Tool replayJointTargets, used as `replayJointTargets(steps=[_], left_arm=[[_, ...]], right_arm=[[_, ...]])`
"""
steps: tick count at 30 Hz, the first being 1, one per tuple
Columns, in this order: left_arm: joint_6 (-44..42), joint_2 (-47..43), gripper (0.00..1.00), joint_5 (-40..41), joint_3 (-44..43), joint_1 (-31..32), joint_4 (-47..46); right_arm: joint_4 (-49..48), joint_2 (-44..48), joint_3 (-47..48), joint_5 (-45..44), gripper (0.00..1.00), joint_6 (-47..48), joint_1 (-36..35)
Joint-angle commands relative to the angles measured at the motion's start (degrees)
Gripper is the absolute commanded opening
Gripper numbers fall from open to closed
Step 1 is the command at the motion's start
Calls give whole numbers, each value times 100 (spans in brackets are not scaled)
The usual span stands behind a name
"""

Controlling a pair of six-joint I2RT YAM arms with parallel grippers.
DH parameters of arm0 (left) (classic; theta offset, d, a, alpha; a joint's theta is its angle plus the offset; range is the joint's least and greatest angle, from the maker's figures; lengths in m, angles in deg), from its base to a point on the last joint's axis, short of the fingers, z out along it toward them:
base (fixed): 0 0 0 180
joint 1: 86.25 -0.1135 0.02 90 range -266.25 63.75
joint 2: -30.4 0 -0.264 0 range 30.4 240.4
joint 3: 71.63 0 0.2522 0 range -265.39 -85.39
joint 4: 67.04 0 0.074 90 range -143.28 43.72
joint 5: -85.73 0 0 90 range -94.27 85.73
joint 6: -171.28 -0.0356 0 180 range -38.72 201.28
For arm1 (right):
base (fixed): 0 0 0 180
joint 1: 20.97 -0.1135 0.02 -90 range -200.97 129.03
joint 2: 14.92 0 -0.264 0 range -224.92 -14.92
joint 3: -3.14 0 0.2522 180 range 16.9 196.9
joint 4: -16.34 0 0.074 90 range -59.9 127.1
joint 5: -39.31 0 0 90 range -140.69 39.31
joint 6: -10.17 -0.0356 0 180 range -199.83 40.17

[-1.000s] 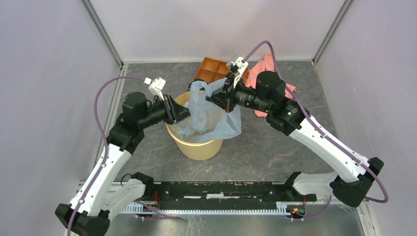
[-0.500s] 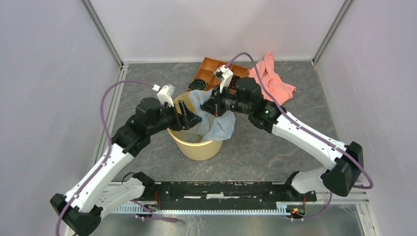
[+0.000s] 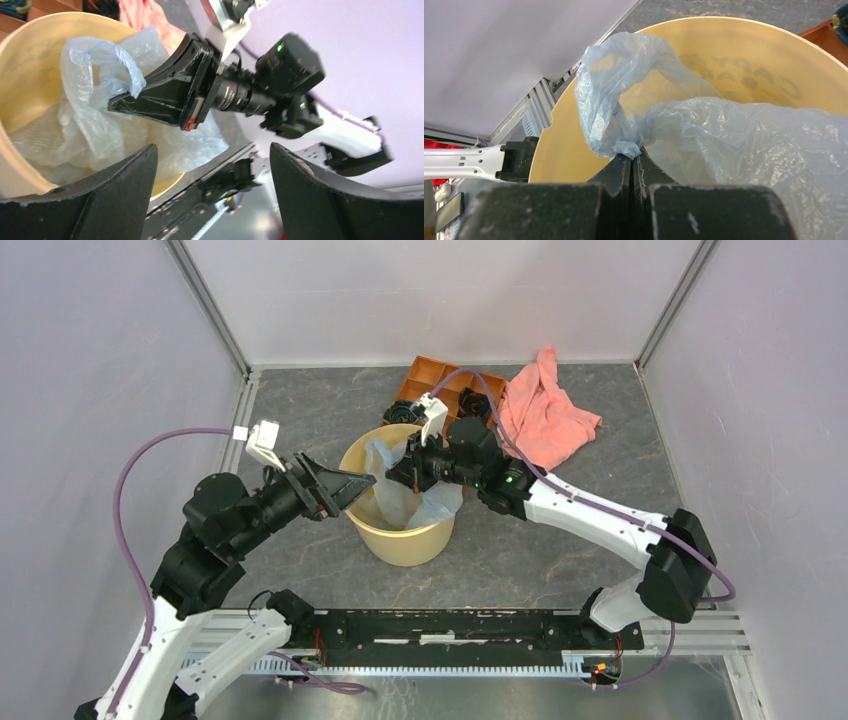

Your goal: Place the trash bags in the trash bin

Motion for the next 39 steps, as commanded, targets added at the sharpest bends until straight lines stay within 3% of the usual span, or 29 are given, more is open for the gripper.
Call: replayJointTargets(steps=[1,4,14,16,21,27,29,31,33,37,39], left_arm=[[1217,141,87,163,-23,-1,-589],[1512,501,76,647,-236,-1,-397],[2214,1464,78,1173,-679,-1,-85],[2360,1570,73,1186,-610,-1,-113],[2339,1760,58,1486,-705,-1,15],[2057,1937,23,1657,-783,-1,57],[1894,1898,9,1575,-759,-3,-79],[1572,1864,3,1391,-805,-1,-290],[1194,1785,2,1177,-853,-1,-394],[763,1406,2,1025,-564,-3,-493],[641,1187,2,1067,-379,-3,-494]], right_arm=[[-924,543,-389,-408,0,-72,-54],[-935,600,-425,-352,1,-64,-62],[-999,544,-258,-92,1,171,-114],[-1009,551,-258,-93,1,249,-139],[-1022,641,-320,-121,1,393,-145],[-834,722,-270,-39,9,685,-143],[-488,796,-143,-177,19,962,-150],[319,860,164,-531,34,1357,-139],[1170,966,504,-816,52,1846,-140],[1929,1196,881,-1180,75,2461,-143],[1993,1252,944,-1216,82,2649,-142]])
